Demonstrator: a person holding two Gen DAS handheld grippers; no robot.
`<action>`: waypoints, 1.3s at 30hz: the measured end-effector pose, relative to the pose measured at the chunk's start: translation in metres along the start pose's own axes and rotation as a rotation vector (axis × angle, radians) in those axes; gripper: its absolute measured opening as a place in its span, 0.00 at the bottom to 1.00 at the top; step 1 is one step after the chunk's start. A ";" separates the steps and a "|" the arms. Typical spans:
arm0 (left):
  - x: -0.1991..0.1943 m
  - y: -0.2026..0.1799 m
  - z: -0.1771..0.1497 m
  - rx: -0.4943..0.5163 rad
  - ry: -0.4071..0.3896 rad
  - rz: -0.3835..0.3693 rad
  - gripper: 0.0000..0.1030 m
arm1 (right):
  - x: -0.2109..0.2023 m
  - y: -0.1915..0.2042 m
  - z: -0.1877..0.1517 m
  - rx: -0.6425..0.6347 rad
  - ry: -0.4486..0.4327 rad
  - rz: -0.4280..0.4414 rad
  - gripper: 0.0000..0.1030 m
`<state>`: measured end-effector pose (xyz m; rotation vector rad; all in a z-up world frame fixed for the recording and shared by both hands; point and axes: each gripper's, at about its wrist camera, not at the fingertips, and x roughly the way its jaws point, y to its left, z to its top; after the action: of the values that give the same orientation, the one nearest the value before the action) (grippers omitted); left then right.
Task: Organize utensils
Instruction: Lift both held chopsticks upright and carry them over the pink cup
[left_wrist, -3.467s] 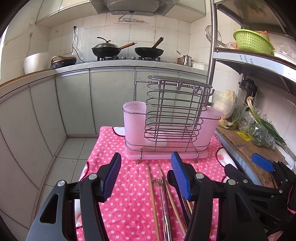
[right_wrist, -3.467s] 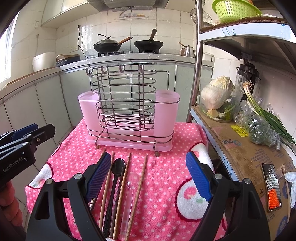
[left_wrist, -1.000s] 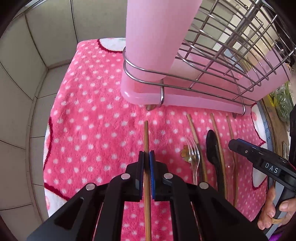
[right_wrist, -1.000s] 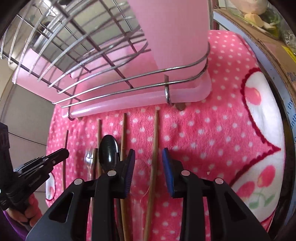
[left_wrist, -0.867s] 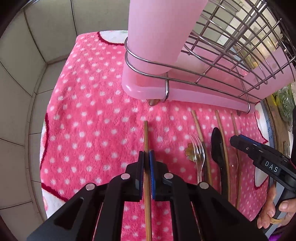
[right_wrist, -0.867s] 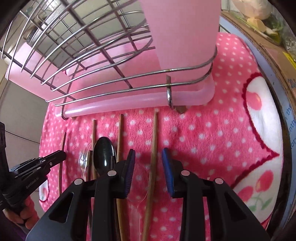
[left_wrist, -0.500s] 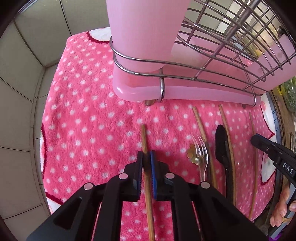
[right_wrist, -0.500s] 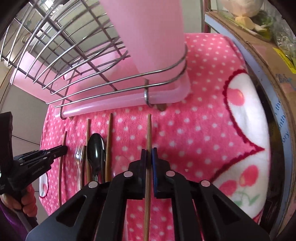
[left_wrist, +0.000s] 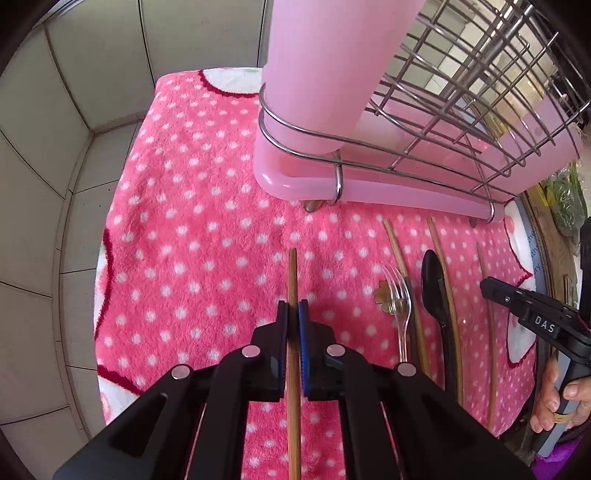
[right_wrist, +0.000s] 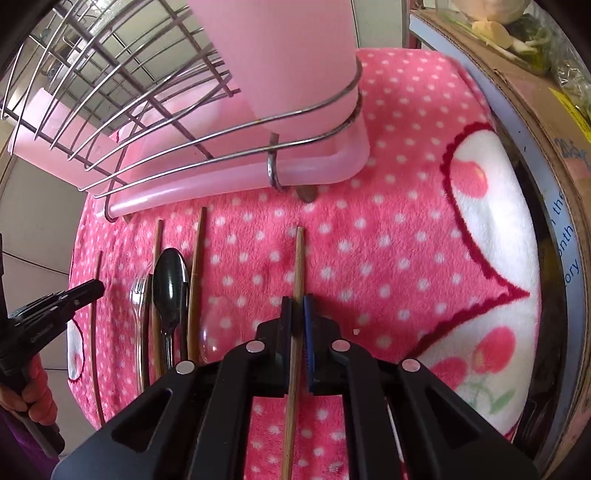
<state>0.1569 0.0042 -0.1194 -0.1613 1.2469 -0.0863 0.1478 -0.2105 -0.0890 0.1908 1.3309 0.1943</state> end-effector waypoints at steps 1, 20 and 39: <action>-0.005 0.002 -0.002 -0.007 -0.009 -0.008 0.05 | -0.001 -0.001 -0.001 0.006 -0.009 0.005 0.06; -0.123 0.011 -0.043 -0.005 -0.370 -0.054 0.05 | -0.120 -0.018 -0.058 0.042 -0.386 0.136 0.06; -0.201 0.011 -0.060 0.003 -0.591 -0.067 0.05 | -0.173 -0.012 -0.094 -0.042 -0.916 0.101 0.06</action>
<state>0.0364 0.0410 0.0480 -0.2082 0.6525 -0.0902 0.0173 -0.2631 0.0498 0.2689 0.4071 0.1858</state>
